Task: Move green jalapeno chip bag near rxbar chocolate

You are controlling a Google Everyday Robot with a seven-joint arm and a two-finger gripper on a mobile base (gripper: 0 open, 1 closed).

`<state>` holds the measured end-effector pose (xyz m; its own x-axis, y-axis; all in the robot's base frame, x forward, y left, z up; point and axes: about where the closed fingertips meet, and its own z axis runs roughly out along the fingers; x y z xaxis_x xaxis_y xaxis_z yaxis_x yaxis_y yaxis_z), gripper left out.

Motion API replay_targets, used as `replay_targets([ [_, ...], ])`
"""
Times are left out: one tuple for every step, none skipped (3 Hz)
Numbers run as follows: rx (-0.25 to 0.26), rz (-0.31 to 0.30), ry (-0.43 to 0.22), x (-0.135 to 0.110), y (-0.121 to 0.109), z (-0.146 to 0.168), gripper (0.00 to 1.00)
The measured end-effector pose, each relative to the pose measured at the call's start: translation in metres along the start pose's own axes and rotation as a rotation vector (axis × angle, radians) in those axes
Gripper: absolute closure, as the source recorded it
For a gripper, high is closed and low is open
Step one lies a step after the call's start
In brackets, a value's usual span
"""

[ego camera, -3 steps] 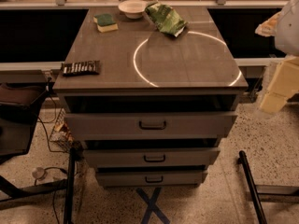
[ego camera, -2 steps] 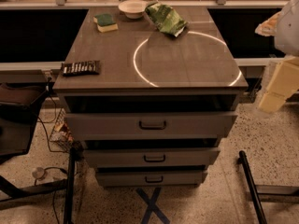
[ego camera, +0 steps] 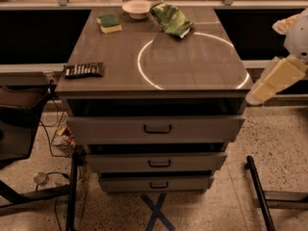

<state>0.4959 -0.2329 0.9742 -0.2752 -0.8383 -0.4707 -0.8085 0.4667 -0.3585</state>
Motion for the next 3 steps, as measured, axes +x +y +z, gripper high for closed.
replay_targets([
  [0.074,0.132,-0.152,-0.005,-0.041,0.024,0.0],
  [0.146,0.28,-0.321,-0.018,-0.087,0.048,0.0],
  [0.279,0.435,-0.437,-0.045,-0.139,0.061,0.0],
])
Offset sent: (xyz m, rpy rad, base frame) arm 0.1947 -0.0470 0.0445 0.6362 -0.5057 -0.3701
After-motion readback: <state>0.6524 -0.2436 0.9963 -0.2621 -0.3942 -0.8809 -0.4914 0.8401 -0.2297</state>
